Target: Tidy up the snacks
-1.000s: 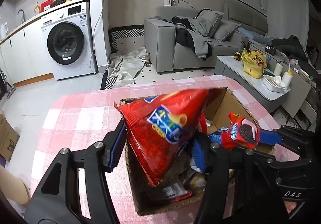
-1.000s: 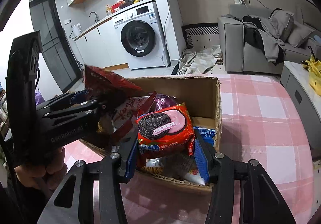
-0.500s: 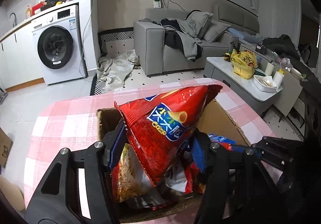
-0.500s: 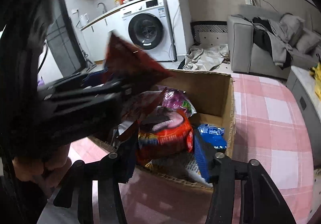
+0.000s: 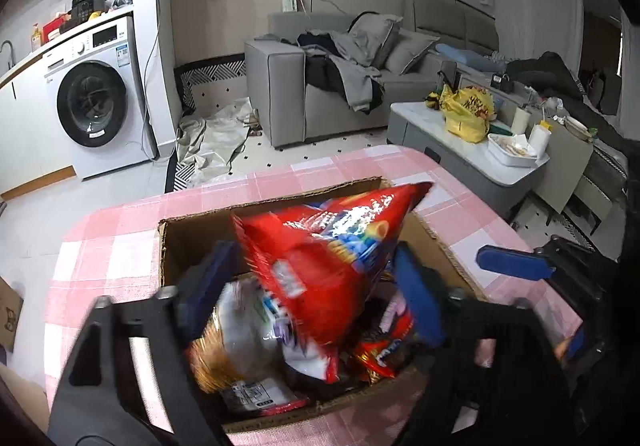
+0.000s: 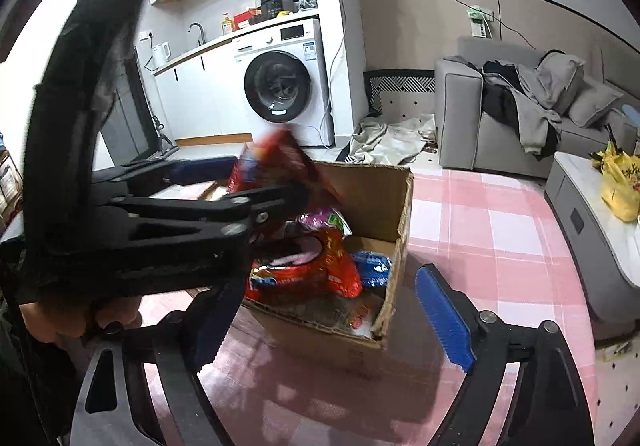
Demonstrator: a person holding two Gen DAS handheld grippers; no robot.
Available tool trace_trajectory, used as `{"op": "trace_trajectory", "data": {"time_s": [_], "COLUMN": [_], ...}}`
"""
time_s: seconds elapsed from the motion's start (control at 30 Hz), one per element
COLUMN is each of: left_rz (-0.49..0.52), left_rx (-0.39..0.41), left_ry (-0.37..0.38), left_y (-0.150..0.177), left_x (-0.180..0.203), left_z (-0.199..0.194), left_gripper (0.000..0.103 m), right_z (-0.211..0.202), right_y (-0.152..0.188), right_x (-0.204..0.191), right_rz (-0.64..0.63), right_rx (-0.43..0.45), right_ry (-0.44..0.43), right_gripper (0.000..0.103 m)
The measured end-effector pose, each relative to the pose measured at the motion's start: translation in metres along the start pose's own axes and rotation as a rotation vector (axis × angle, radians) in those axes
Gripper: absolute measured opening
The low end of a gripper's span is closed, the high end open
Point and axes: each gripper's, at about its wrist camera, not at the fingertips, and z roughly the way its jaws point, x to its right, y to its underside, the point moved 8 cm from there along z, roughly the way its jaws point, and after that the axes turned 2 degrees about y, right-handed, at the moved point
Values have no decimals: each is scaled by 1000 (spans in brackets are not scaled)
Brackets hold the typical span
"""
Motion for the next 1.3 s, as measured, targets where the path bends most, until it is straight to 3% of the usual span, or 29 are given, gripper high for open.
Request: {"op": "trace_trajectory", "data": {"time_s": [0.1,0.17,0.2,0.43,0.8,1.2,1.3], "left_rz": [16,13,7,-35,-106,-126,-123], "left_rx": [10,20,33,79,139,175,180], "left_ry": [0,-10,-19,-46,-86,-127,-142], "left_y": [3,7,10,35,88,145,155], "left_x": [3,0,-2,-17,-46,-59,-60], "left_z": [-13,-24,-34,-83,-144,-157,-154], "left_gripper": [87,101,103,103,103,103,103], "right_z": [-1,-2,-4,-18,-57,-76,-74], "right_y": [3,4,4,9,25,48,51], "right_x": [2,3,3,5,-8,-18,-19], "right_rz": [13,22,25,44,27,40,24], "right_rx": [-4,-2,1,29,120,233,249], "right_ry": [12,13,13,18,-41,-101,-75], "right_gripper": [94,97,99,102,103,103,103]}}
